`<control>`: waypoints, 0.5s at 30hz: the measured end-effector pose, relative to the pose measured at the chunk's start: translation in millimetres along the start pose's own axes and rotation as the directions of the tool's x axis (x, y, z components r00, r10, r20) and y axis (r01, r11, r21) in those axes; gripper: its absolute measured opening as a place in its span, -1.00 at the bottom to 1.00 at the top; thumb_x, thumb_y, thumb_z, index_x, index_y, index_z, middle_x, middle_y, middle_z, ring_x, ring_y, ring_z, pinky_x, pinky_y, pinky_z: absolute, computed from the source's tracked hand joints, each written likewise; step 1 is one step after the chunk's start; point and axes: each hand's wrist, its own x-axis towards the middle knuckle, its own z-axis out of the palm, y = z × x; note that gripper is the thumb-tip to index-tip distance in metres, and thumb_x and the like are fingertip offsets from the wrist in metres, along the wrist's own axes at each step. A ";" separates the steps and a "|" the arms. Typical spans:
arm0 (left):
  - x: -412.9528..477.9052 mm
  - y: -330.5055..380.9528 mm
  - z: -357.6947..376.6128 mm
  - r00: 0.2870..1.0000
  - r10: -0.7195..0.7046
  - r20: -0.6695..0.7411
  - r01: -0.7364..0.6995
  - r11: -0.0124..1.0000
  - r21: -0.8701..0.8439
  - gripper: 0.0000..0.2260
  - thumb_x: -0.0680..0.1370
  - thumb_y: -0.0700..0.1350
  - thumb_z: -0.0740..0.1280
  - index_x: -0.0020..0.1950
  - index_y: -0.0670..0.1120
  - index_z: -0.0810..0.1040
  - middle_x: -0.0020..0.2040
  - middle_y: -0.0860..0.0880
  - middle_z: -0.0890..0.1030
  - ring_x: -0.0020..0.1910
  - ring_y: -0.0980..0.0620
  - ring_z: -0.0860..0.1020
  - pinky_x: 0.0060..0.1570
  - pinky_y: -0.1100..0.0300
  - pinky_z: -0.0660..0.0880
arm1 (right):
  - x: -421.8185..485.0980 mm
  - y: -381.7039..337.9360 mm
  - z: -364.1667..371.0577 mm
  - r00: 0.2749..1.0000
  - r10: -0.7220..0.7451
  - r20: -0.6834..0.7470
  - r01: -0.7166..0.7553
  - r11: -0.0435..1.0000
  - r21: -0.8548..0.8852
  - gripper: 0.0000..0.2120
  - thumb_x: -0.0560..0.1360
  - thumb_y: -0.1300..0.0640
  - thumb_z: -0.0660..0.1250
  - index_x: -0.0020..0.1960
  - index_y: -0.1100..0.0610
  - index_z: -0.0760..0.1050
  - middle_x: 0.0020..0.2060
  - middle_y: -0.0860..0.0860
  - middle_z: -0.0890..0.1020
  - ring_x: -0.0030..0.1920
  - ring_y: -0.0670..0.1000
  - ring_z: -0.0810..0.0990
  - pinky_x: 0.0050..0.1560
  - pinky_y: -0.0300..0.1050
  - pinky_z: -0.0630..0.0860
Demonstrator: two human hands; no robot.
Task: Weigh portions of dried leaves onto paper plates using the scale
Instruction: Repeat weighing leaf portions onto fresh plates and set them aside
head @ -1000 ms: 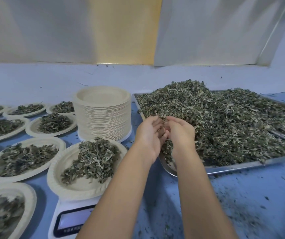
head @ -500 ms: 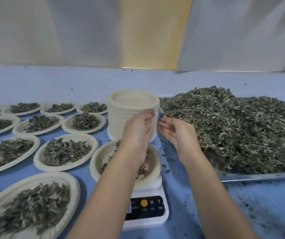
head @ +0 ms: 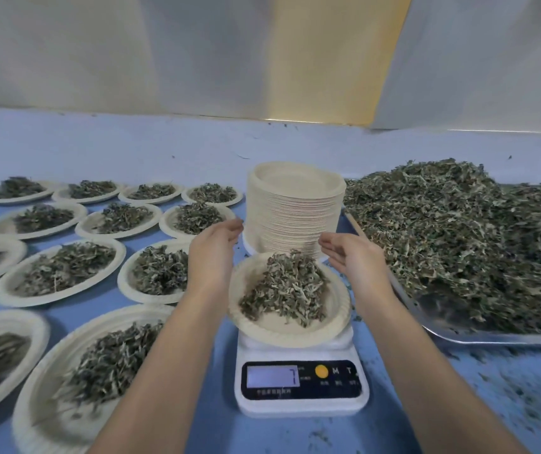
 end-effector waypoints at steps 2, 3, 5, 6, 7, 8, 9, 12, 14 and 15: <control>2.9 -7.4 -2.7 1.000 -0.017 -0.011 0.017 1.000 0.021 -0.70 0.57 -0.28 0.14 0.18 -0.12 0.58 0.16 -0.01 0.60 0.15 0.11 0.53 0.12 0.25 0.39 | -1.3 4.4 0.1 0.999 -0.033 0.006 0.033 0.999 -0.042 -0.81 0.53 0.25 0.23 -0.13 0.10 0.61 -0.04 0.06 0.67 0.01 -0.03 0.62 0.08 -0.17 0.48; 4.0 -10.9 -3.5 0.999 -0.039 -0.016 0.040 0.999 0.016 -0.70 0.56 -0.29 0.14 0.20 -0.14 0.58 0.16 -0.02 0.60 0.16 0.10 0.53 0.14 0.24 0.40 | -3.0 6.4 0.6 0.998 -0.061 0.008 0.061 0.996 -0.059 -0.78 0.52 0.27 0.22 -0.16 0.07 0.61 -0.03 0.07 0.67 0.04 -0.01 0.63 0.13 -0.13 0.49; 6.2 -16.6 -3.8 0.996 -0.091 -0.018 0.091 0.996 -0.015 -0.70 0.56 -0.30 0.15 0.21 -0.18 0.57 0.17 -0.06 0.60 0.18 0.06 0.53 0.23 0.17 0.42 | -5.8 8.1 0.8 0.995 -0.097 0.000 0.097 0.992 -0.076 -0.75 0.51 0.29 0.22 -0.17 0.06 0.62 -0.05 0.07 0.68 0.05 0.02 0.63 0.18 -0.07 0.51; 6.6 -18.4 -3.4 0.994 -0.110 -0.016 0.109 0.994 -0.031 -0.70 0.56 -0.31 0.15 0.20 -0.19 0.57 0.17 -0.07 0.60 0.20 0.04 0.53 0.27 0.12 0.42 | -6.5 8.3 0.7 0.994 -0.107 -0.001 0.107 0.991 -0.082 -0.75 0.51 0.29 0.21 -0.17 0.06 0.62 -0.05 0.07 0.68 0.05 0.02 0.63 0.19 -0.06 0.51; 6.9 -19.4 -2.8 0.992 -0.122 -0.013 0.122 0.992 -0.045 -0.71 0.55 -0.31 0.16 0.19 -0.20 0.58 0.17 -0.09 0.60 0.20 0.03 0.53 0.29 0.09 0.41 | -6.9 8.2 0.5 0.993 -0.114 0.002 0.114 0.990 -0.087 -0.75 0.51 0.29 0.21 -0.15 0.06 0.62 -0.05 0.06 0.68 0.05 0.01 0.63 0.20 -0.05 0.51; 6.9 -20.1 -2.4 0.991 -0.130 -0.009 0.130 0.990 -0.058 -0.72 0.56 -0.32 0.16 0.18 -0.21 0.58 0.17 -0.10 0.60 0.20 0.02 0.53 0.30 0.08 0.41 | -7.3 7.8 0.3 0.993 -0.118 0.006 0.118 0.989 -0.093 -0.75 0.51 0.29 0.20 -0.14 0.07 0.62 -0.04 0.07 0.68 0.06 0.01 0.63 0.20 -0.05 0.51; 6.8 -20.5 -2.0 0.991 -0.134 -0.005 0.133 0.989 -0.069 -0.73 0.56 -0.32 0.16 0.17 -0.21 0.57 0.17 -0.11 0.60 0.20 0.01 0.53 0.31 0.09 0.40 | -7.5 7.5 0.0 0.993 -0.119 0.010 0.119 0.989 -0.093 -0.75 0.51 0.30 0.20 -0.13 0.08 0.62 -0.04 0.07 0.68 0.06 0.01 0.63 0.20 -0.05 0.51; 5.7 -21.1 -1.0 0.988 -0.151 0.004 0.151 0.983 -0.103 -0.76 0.56 -0.31 0.18 0.14 -0.20 0.57 0.17 -0.12 0.60 0.19 0.01 0.54 0.30 0.09 0.40 | -9.8 6.8 0.6 0.993 -0.116 0.015 0.117 0.991 -0.069 -0.76 0.52 0.33 0.19 -0.10 0.13 0.62 -0.04 0.09 0.68 0.06 0.03 0.64 0.19 -0.06 0.52; 5.1 -20.7 -0.7 0.987 -0.162 0.012 0.162 0.979 -0.124 -0.78 0.55 -0.31 0.19 0.12 -0.20 0.57 0.17 -0.13 0.60 0.19 0.01 0.54 0.31 0.07 0.40 | -11.2 6.1 1.6 0.993 -0.117 0.017 0.118 0.991 -0.066 -0.76 0.52 0.35 0.19 -0.08 0.17 0.62 -0.05 0.10 0.68 0.05 0.03 0.64 0.18 -0.08 0.53; 4.7 -20.3 -0.7 0.986 -0.165 0.015 0.166 0.978 -0.129 -0.78 0.55 -0.31 0.19 0.11 -0.19 0.57 0.17 -0.13 0.60 0.19 0.01 0.54 0.31 0.07 0.39 | -11.7 6.0 2.0 0.992 -0.122 0.017 0.123 0.990 -0.074 -0.76 0.51 0.35 0.19 -0.07 0.18 0.62 -0.05 0.10 0.69 0.05 0.03 0.64 0.18 -0.09 0.53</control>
